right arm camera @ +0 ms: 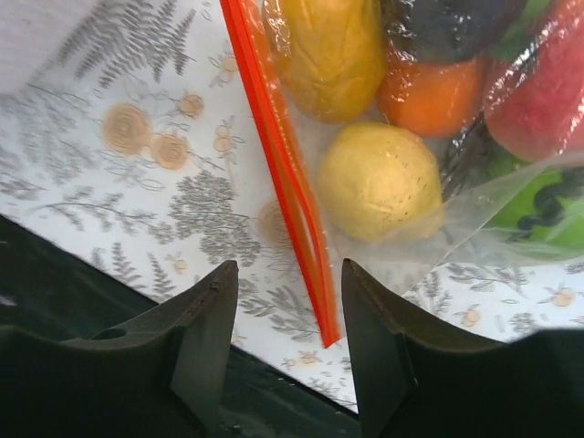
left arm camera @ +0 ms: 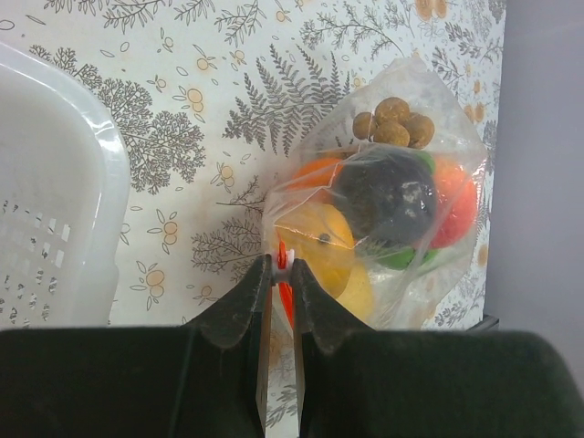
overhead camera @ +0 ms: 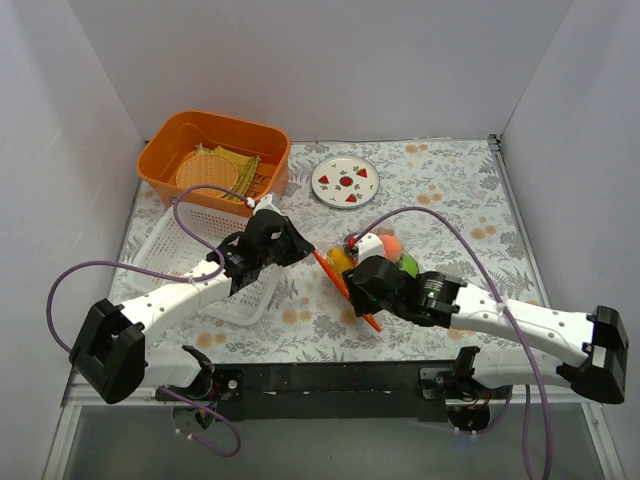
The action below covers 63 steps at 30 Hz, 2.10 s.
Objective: Open the zip-top bag and remove the fake food
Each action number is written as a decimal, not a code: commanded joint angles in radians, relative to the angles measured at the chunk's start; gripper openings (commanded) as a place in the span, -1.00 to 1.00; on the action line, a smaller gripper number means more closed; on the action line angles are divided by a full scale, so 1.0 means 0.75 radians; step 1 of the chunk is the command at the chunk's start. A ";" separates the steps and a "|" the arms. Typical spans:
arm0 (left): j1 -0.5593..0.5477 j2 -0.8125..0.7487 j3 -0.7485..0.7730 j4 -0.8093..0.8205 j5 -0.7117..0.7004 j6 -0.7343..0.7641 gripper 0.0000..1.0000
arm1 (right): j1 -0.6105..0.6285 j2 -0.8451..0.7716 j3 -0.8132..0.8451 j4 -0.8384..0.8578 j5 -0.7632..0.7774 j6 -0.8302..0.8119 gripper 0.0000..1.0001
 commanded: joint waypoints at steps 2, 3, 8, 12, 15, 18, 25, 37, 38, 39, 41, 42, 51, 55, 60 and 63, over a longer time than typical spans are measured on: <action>-0.011 -0.005 0.057 -0.030 0.023 0.029 -1.00 | 0.033 0.196 0.105 -0.107 0.197 -0.198 0.11; -0.011 -0.005 0.059 -0.027 0.023 0.029 -1.00 | 0.033 0.218 0.109 -0.103 0.203 -0.216 0.10; -0.013 0.000 0.063 -0.029 0.025 0.031 -1.00 | 0.036 0.345 0.136 -0.097 0.226 -0.233 0.07; -0.013 -0.009 0.065 -0.032 0.023 0.035 -1.00 | 0.034 0.390 0.142 -0.087 0.252 -0.229 0.06; -0.013 -0.009 0.065 -0.034 0.025 0.037 -1.00 | 0.034 0.407 0.144 -0.071 0.258 -0.210 0.05; -0.013 -0.009 0.069 -0.034 0.027 0.035 -1.00 | 0.034 0.455 0.148 -0.061 0.279 -0.200 0.07; -0.013 -0.009 0.071 -0.036 0.031 0.041 -1.00 | 0.036 0.497 0.152 -0.046 0.315 -0.159 0.16; -0.013 0.000 0.073 -0.050 0.042 0.053 -0.99 | 0.038 0.356 0.209 -0.089 0.440 -0.061 -0.97; -0.013 -0.005 0.073 -0.058 0.042 0.057 -0.88 | 0.038 0.339 0.213 -0.085 0.436 -0.049 -0.97; -0.013 -0.009 0.080 -0.072 0.048 0.071 -0.65 | 0.036 0.301 0.216 -0.075 0.414 -0.047 -0.97; -0.019 -0.035 0.084 -0.085 0.058 0.098 -0.33 | 0.038 0.270 0.209 -0.018 0.387 -0.055 -0.97; -0.023 -0.045 0.090 -0.121 0.050 0.133 -0.23 | 0.036 0.245 0.207 0.001 0.349 -0.059 -0.97; -0.166 -0.246 0.096 -0.299 -0.081 0.137 -0.45 | 0.001 0.255 0.230 0.062 0.250 -0.026 -0.97; -0.309 -0.244 0.063 -0.269 -0.118 0.068 -0.51 | -0.028 0.265 0.242 0.089 0.179 -0.020 -0.97; -0.350 -0.172 -0.086 0.013 -0.155 -0.053 -0.51 | -0.069 0.259 0.261 0.103 0.099 0.011 -0.97; -0.348 -0.168 -0.186 0.264 -0.171 -0.094 -0.46 | -0.099 0.255 0.256 0.109 0.046 0.033 -0.97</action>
